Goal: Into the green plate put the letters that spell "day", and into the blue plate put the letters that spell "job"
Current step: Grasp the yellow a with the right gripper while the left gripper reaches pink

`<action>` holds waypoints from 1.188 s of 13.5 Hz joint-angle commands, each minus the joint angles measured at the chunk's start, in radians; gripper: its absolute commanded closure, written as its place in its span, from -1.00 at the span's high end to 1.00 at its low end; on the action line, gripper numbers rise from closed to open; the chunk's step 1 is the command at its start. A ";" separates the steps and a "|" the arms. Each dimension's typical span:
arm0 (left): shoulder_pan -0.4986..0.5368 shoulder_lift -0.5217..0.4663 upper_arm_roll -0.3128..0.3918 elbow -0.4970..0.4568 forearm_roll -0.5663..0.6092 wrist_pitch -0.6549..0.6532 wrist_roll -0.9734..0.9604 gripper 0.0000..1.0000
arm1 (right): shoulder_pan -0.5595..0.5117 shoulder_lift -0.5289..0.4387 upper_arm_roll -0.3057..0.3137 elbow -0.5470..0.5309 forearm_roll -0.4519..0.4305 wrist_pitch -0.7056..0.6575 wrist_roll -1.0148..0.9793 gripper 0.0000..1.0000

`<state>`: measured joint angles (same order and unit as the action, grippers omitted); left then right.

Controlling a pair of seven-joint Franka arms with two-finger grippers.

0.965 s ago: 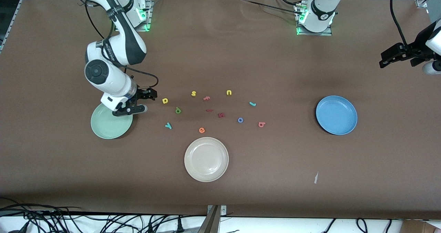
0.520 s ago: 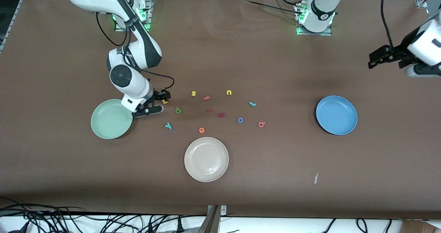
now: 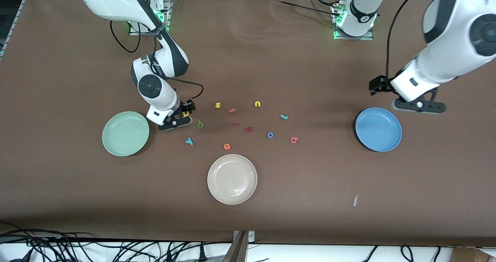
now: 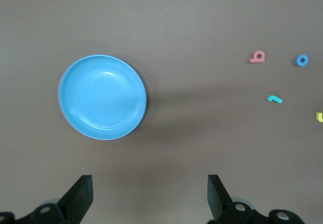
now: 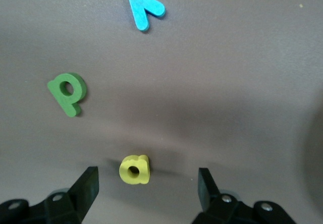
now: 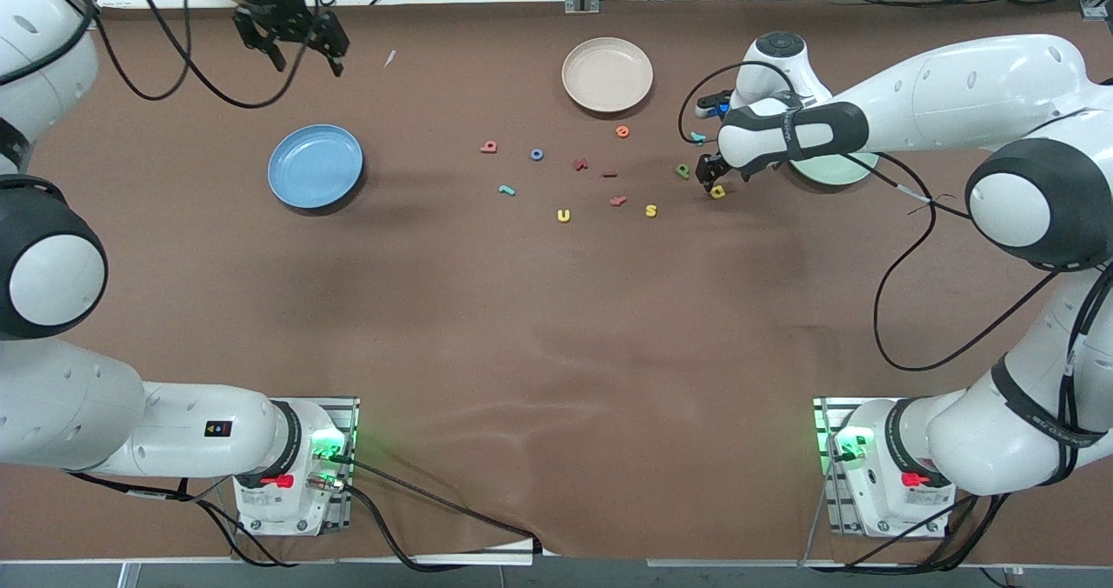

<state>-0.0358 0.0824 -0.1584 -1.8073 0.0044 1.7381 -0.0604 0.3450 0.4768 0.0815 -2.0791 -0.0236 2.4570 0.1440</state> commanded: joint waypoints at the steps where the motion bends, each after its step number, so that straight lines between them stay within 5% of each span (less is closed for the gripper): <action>1: -0.029 0.022 -0.019 -0.027 -0.061 0.035 0.002 1.00 | 0.006 0.013 -0.002 -0.007 -0.018 0.030 0.011 0.58; 5: -0.064 0.100 -0.035 -0.058 -0.135 0.213 0.013 1.00 | 0.006 0.016 -0.002 -0.007 -0.018 0.039 0.011 0.33; 10: -0.113 0.192 -0.033 -0.058 -0.133 0.337 0.010 1.00 | 0.006 0.028 -0.002 -0.007 -0.018 0.049 0.019 0.31; 16: -0.302 0.385 0.034 -0.056 -0.130 0.629 -0.113 1.00 | 0.040 0.029 -0.002 -0.002 -0.016 0.051 0.084 0.16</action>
<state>-0.2870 0.4348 -0.1754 -1.8813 -0.1011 2.3377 -0.1593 0.3648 0.5053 0.0820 -2.0792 -0.0241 2.4933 0.1848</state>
